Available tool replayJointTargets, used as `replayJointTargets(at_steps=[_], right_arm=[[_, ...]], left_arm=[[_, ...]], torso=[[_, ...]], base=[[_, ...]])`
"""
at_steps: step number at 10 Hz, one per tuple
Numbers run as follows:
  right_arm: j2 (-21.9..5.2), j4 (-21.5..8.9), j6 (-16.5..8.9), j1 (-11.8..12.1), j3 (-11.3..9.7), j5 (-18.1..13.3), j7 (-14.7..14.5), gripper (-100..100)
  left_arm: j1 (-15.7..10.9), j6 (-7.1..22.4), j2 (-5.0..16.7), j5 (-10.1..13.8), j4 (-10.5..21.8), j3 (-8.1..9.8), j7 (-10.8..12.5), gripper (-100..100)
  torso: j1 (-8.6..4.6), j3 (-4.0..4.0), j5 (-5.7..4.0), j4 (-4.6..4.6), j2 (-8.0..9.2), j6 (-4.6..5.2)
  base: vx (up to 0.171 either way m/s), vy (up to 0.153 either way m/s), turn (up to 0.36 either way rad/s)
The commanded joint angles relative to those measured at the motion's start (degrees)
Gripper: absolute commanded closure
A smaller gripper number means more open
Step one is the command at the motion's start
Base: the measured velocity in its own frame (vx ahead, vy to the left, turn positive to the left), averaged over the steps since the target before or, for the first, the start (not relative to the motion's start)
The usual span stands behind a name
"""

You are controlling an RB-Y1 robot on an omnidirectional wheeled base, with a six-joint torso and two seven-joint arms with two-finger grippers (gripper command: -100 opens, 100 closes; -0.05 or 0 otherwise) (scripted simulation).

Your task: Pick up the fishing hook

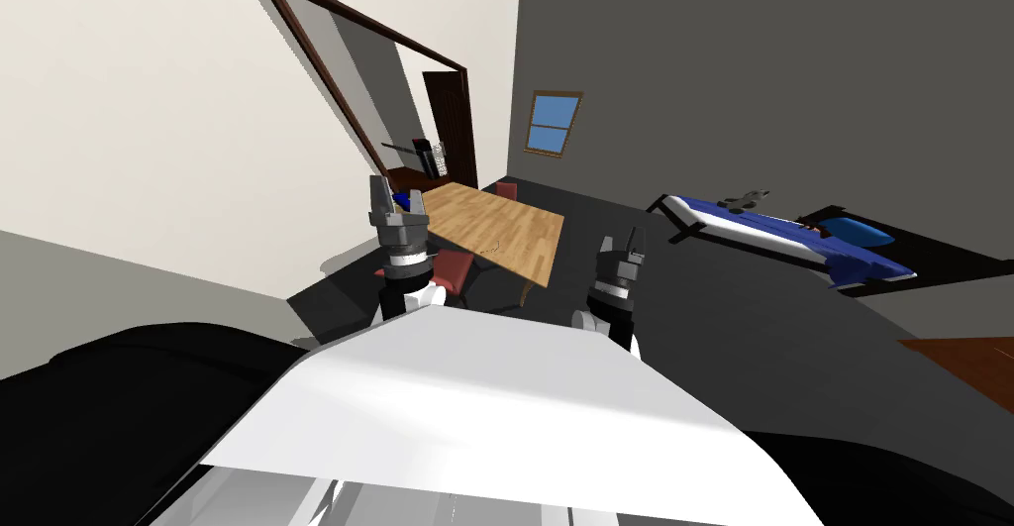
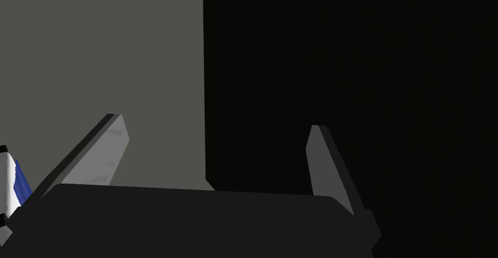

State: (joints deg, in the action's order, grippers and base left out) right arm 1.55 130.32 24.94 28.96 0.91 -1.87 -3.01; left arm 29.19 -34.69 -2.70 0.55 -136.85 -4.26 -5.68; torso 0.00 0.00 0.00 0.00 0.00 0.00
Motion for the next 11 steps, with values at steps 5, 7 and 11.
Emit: replayJointTargets(at_steps=[5,7,11], right_arm=[[0.0,0.0,0.0,0.0,0.0,0.0,0.0,0],[0.0,0.0,0.0,0.0,0.0,0.0,0.0,0],[0.0,0.0,0.0,0.01,0.0,0.0,0.0,0]], left_arm=[[-2.56,4.67,8.38,0.47,3.57,-1.84,-1.27,-100],[-3.35,6.12,9.63,0.62,4.65,-2.41,-1.66,-100],[-6.14,11.27,12.91,1.17,8.46,-4.45,-3.04,-100]], torso=[[0.08,-0.07,0.02,-0.03,-0.13,0.01],[0.13,-0.09,0.03,-0.04,-0.16,0.01],[0.1,-0.09,0.03,-0.04,-0.14,-0.01]], base=[[0.024,0.014,-0.046],[0.032,0.031,-0.043],[0.032,0.025,-0.051]])
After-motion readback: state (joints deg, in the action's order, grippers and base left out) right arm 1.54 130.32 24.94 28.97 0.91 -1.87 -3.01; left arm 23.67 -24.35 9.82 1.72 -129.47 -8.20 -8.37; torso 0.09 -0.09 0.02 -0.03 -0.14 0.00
